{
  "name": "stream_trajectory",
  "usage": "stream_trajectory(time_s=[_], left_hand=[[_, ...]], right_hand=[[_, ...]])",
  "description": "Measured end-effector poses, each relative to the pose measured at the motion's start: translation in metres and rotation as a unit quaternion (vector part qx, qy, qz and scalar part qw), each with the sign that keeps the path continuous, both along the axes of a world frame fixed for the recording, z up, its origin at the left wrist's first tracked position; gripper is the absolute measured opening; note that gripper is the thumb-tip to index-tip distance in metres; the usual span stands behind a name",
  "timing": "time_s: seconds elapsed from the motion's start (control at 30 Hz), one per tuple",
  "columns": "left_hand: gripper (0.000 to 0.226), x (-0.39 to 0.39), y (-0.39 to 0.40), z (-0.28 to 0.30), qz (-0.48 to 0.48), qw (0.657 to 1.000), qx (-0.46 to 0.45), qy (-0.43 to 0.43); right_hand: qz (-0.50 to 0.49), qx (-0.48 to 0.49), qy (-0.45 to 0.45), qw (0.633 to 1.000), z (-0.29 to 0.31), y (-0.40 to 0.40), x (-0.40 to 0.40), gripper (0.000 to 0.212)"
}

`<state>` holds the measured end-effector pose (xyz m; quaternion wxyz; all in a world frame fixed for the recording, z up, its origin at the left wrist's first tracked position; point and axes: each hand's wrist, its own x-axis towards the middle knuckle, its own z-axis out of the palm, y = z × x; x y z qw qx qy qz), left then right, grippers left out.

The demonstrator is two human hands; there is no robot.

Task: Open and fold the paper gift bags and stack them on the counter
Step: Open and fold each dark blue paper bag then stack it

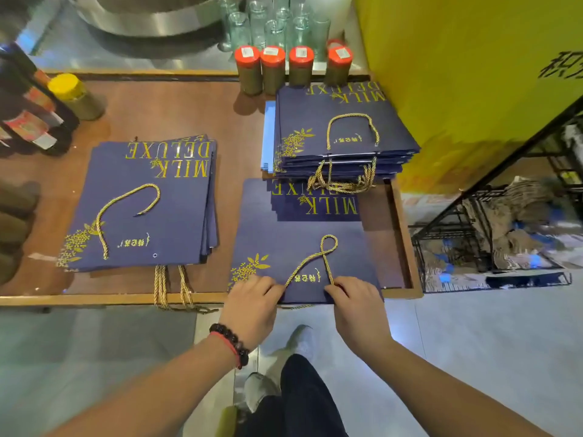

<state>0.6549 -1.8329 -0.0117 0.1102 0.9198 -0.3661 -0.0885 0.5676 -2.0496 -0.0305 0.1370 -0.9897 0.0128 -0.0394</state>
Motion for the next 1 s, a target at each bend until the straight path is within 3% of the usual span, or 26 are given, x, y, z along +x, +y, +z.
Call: stream_trajectory(time_s=[0.2, 0.3, 0.53, 0.67, 0.83, 1.0], left_hand=[[0.068, -0.018, -0.001, -0.05, 0.031, 0.997, 0.055, 0.053], [0.084, -0.039, -0.005, -0.057, 0.04, 0.989, 0.1, 0.102], [0.085, -0.042, 0.007, -0.064, 0.003, 0.983, 0.162, 0.091], [0.089, -0.034, 0.024, -0.07, -0.04, 0.98, 0.179, 0.079], [0.089, -0.024, 0.04, -0.064, -0.059, 0.975, 0.198, 0.085], [0.082, -0.012, 0.058, -0.065, -0.069, 0.973, 0.197, 0.101]], right_hand=[[-0.054, -0.027, 0.069, 0.996, -0.045, 0.024, -0.011, 0.054], [-0.008, -0.082, 0.109, 0.991, -0.05, 0.046, -0.021, 0.071], [0.041, -0.07, 0.144, 0.986, -0.066, 0.082, -0.018, 0.085], [0.073, -0.085, 0.118, 0.987, -0.068, 0.052, -0.029, 0.091], [0.104, -0.129, 0.152, 0.974, -0.066, 0.01, -0.049, 0.099], [0.056, -0.137, 0.19, 0.971, -0.06, -0.013, -0.055, 0.103]])
